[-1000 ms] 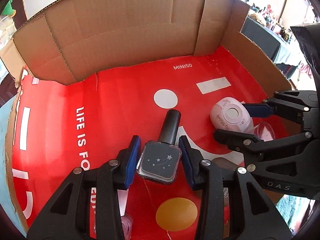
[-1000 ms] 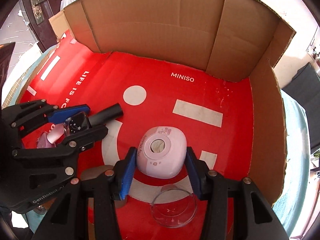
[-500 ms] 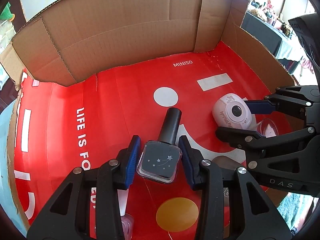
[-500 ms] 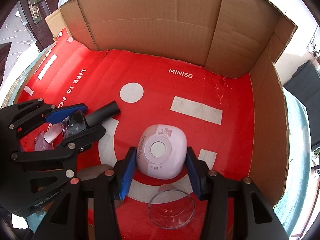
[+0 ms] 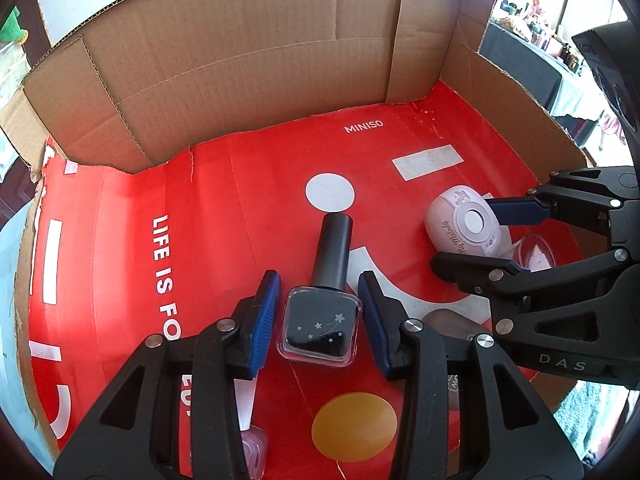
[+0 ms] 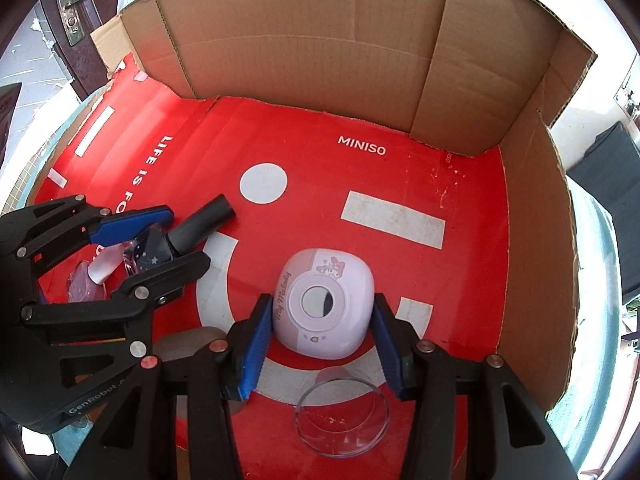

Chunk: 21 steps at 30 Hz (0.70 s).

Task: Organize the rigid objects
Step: 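Lower and open the left tool releasing the polish while the right tool releases the compact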

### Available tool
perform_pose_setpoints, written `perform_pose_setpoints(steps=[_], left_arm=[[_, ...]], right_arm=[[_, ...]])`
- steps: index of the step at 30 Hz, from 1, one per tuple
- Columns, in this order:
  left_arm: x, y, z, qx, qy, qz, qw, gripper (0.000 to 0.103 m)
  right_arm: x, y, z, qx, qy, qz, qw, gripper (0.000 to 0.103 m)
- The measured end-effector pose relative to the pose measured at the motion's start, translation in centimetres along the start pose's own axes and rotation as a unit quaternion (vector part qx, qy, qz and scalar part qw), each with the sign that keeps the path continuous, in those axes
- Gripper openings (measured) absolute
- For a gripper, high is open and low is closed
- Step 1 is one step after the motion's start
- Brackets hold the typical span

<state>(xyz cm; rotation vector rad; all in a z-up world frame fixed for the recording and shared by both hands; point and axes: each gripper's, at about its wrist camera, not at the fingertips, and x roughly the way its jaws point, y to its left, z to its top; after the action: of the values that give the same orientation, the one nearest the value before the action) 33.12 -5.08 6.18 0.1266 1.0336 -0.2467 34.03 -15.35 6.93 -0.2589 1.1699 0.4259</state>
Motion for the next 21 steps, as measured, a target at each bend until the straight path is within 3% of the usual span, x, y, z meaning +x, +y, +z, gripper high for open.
perform_pose_setpoints(steps=[6, 21], left_arm=[[-0.2, 0.2, -0.3, -0.004, -0.001, 0.0, 1.0, 0.04], [-2.5, 2.2, -1.4, -0.027, -0.027, -0.005, 0.9992, 0.06]], right_arm=[[0.1, -0.3, -0.1, 0.004, 0.0, 0.001, 1.0, 0.054], [-1.6, -0.9, -0.9, 0.012, -0.016, 0.007, 1.0, 0.059]])
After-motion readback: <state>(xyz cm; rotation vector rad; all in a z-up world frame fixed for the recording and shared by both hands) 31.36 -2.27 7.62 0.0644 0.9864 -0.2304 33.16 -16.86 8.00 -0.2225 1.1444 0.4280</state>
